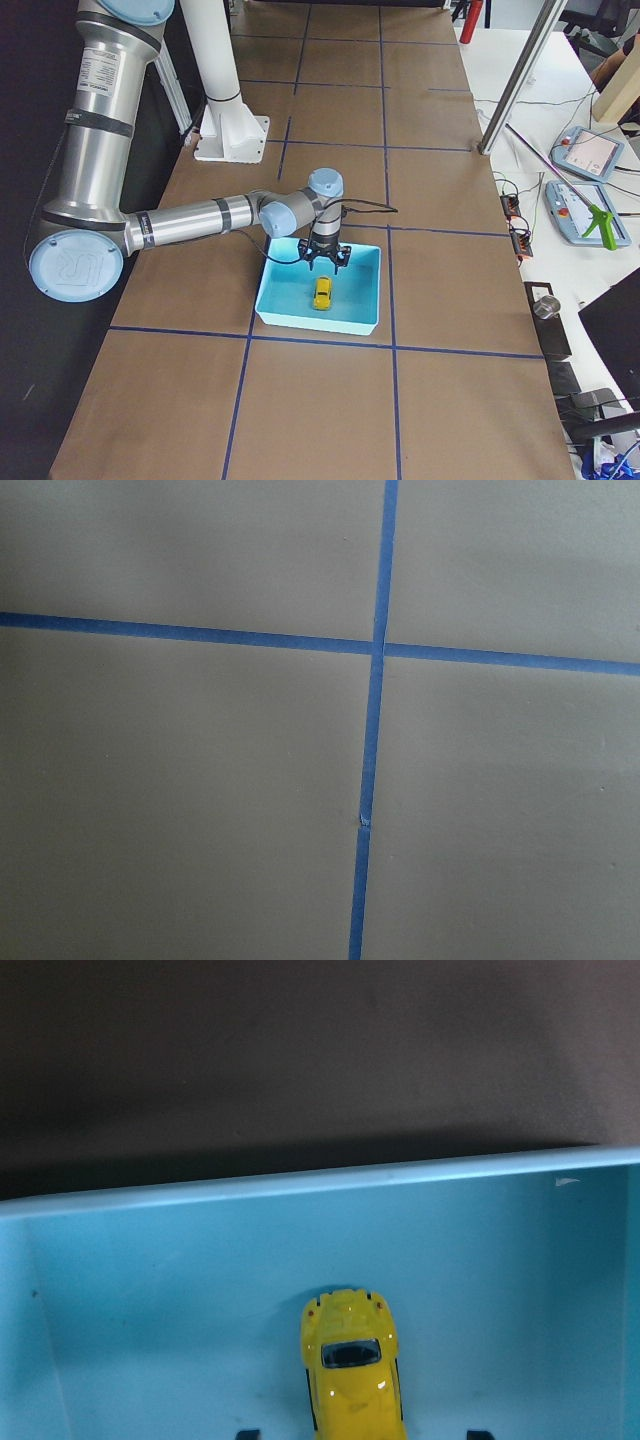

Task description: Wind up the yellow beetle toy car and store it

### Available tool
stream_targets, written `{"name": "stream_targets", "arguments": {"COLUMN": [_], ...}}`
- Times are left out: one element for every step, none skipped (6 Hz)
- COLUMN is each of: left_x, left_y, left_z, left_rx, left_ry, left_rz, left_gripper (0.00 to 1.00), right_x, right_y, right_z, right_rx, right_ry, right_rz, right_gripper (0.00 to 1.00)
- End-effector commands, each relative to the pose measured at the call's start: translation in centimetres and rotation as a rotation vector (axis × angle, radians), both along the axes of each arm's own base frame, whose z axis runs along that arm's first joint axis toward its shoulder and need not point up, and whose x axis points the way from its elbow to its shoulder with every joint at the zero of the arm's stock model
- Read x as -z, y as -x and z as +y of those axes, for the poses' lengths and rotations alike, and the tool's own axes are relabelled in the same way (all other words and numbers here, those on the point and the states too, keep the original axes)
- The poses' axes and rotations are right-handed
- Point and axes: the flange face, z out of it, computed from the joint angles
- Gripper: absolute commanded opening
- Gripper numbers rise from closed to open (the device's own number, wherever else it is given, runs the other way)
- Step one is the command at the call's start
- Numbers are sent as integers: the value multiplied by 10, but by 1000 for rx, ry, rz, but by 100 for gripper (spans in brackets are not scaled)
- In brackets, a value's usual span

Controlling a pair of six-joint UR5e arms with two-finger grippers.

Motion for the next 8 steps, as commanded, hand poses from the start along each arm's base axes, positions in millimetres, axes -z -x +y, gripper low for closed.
{"name": "stream_targets", "arguments": {"left_x": [-1, -2, -3, -3, -2, -2, -3, -3], "left_y": [0, 0, 0, 0, 0, 0, 0, 0], "left_z": [0, 0, 2, 2, 2, 2, 2, 2], "left_rx": [0, 0, -1, -1, -1, -1, -1, -1], "left_ry": [2, 3, 5, 5, 4, 3, 5, 5], "left_rz": [-1, -1, 1, 1, -1, 1, 1, -1], "left_gripper": [100, 100, 100, 100, 100, 100, 100, 100], "right_x": [3, -10, -35, -61, -99, -118, -125, -127], "right_y": [-71, -109, -160, -197, -217, -229, -230, -230], "right_z": [-2, -5, -4, 1, 6, 8, 8, 9], "right_rx": [-147, -269, -462, -617, -833, -969, -979, -1095], "right_ry": [150, 259, 403, 511, 708, 837, 905, 1061], "right_rz": [17, 12, 23, 25, 40, 22, -43, -101], "right_gripper": [80, 77, 78, 79, 84, 95, 99, 99]}}
